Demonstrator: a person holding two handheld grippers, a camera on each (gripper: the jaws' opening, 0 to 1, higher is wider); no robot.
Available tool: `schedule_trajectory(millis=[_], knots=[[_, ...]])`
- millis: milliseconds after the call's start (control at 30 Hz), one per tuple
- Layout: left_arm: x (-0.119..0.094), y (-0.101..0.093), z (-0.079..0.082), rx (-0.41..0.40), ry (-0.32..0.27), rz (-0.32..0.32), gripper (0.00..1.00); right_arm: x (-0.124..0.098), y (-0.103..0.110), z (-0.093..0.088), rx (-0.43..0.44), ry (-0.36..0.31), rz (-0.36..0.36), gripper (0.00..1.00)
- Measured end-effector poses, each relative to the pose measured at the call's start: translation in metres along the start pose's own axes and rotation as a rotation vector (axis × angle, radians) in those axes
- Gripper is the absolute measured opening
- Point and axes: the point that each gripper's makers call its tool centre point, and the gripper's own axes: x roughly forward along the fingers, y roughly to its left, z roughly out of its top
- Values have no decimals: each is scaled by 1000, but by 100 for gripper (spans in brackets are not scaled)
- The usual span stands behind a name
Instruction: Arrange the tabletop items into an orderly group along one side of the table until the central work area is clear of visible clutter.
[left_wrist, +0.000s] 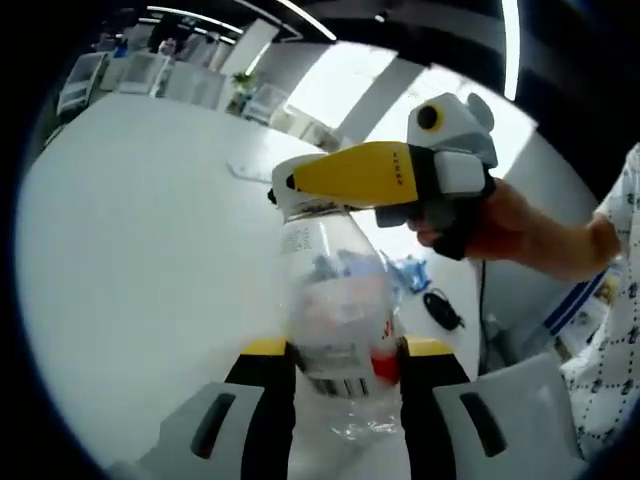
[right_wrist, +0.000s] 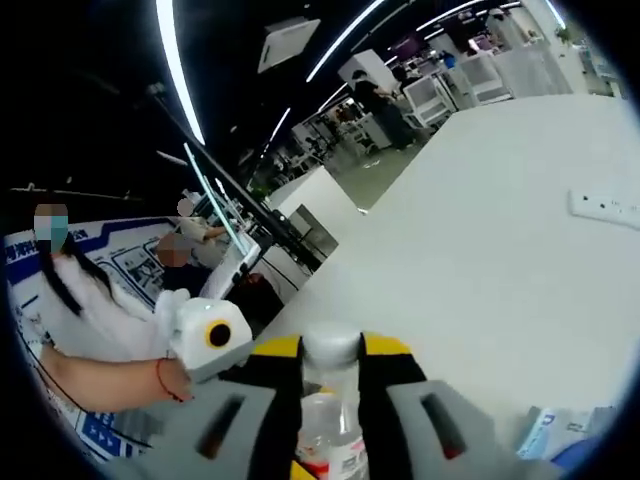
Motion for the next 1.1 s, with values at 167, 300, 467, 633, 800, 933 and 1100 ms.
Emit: schedule_trajectory(millis=[167,300,467,633,800,933,1100], knots=[[2,-1,12,42,-11,-5,36,-8,4,11,-31,-41,-5,17],[3,-3,22,83,-21,-8,36,-15,8,21,-61,-73,-11,17],[2,-5,37,145,-26,-12,36,-22,12,32,-83,-114,-15,17],[2,-5,50,211,-46,-19,35,-29,19,44,-134,-161,-30,17],[5,-5,57,271,-60,-24,35,-34,21,51,-204,-195,-46,17],[7,-3,64,327,-78,-27,35,-37,22,55,-240,-213,-55,17],[7,-1,74,386,-113,-30,34,-39,25,63,-307,-240,-63,17]])
